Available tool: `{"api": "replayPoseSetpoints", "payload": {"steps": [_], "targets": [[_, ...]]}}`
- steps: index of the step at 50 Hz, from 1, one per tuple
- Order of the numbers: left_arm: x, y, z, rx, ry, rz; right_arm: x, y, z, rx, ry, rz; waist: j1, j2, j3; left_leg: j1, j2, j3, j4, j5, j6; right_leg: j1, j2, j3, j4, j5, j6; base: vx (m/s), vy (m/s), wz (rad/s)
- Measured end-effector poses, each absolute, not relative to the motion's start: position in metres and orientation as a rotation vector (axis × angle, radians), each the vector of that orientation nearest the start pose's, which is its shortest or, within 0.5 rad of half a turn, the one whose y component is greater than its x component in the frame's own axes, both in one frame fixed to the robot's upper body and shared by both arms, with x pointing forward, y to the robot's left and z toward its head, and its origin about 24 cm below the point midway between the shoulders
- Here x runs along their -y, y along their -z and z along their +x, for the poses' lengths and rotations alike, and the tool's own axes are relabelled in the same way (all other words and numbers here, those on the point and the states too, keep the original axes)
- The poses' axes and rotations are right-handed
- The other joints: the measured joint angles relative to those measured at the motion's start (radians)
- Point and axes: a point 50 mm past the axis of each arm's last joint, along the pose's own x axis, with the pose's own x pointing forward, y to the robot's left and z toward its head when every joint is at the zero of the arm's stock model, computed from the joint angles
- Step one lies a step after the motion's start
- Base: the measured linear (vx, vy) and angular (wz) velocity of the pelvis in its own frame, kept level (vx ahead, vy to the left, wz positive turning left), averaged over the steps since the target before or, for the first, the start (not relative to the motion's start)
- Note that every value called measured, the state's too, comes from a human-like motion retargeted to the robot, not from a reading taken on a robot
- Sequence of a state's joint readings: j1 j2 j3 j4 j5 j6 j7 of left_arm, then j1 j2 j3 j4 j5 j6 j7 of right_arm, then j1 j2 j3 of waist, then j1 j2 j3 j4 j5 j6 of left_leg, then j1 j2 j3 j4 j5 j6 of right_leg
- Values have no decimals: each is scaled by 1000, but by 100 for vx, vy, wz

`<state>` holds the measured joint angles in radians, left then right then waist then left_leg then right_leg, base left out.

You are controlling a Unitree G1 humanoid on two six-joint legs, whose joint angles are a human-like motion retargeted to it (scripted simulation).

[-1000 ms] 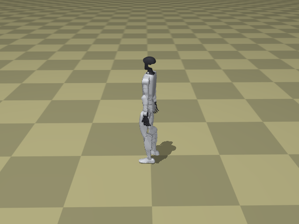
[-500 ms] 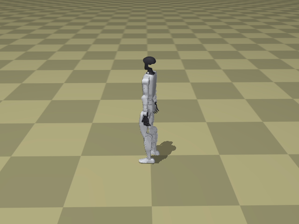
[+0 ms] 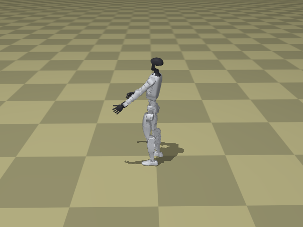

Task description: Upper body actions

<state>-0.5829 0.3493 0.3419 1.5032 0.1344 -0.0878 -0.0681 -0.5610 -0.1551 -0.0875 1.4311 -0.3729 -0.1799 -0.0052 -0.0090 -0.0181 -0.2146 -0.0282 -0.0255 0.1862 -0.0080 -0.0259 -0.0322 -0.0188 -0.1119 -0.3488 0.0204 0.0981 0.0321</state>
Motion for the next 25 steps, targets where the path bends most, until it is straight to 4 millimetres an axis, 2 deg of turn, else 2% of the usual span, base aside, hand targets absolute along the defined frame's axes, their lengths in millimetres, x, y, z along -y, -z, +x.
{"api": "replayPoseSetpoints", "payload": {"steps": [3, 6, 9, 12, 15, 18, 22, 25], "targets": [[-281, 13, 315, -558, -265, 84, 167, 21, 336, -449, -124, -367, -2, 12, -38, -4, 4, 8, 0, -3, -1, -9, 0, 8, 3, 0, 3, 16, 11, -13], [-286, -53, 358, -326, -282, 78, 151, -49, 382, -207, -112, -300, 1, 20, -76, -14, 6, 14, 1, -7, -2, -22, 0, 15, 4, -1, 6, 14, 8, -10], [-282, -126, 389, -103, -295, 76, 147, -126, 411, 30, -74, -263, 19, 20, -105, -27, 6, 14, 2, -9, -3, -35, -3, 17, 6, -4, 9, 9, 3, 1], [-271, -196, 408, 97, -303, 55, 148, -203, 424, 252, -29, -214, 38, 14, -120, -39, 5, 10, 2, -10, -3, -45, -7, 15, 7, -6, 13, 0, 0, 0], [-263, -259, 413, 274, -313, 47, 157, -278, 423, 459, 27, -168, 62, 12, -128, -50, 6, 9, 0, -10, -4, -55, -8, 17, 7, -9, 18, 0, -2, 0], [-262, -311, 407, 425, -354, 61, 174, -351, 409, 656, 119, -140, 89, 9, -130, -65, 10, 7, 0, -12, -5, -68, -9, 21, 9, -12, 24, -5, -6, 3], [-270, -374, 385, 634, -420, 60, 197, -434, 372, 913, 258, -139, 121, -1, -133, -88, 14, 2, -1, -12, -7, -89, -11, 21, 11, -14, 31, -7, -12, 6], [-275, -418, 363, 790, -455, 49, 208, -479, 339, 1080, 359, -137, 135, -7, -153, -115, 21, 1, -2, -13, -10, -117, -11, 22, 12, -16, 37, -5, -11, 1]]}}
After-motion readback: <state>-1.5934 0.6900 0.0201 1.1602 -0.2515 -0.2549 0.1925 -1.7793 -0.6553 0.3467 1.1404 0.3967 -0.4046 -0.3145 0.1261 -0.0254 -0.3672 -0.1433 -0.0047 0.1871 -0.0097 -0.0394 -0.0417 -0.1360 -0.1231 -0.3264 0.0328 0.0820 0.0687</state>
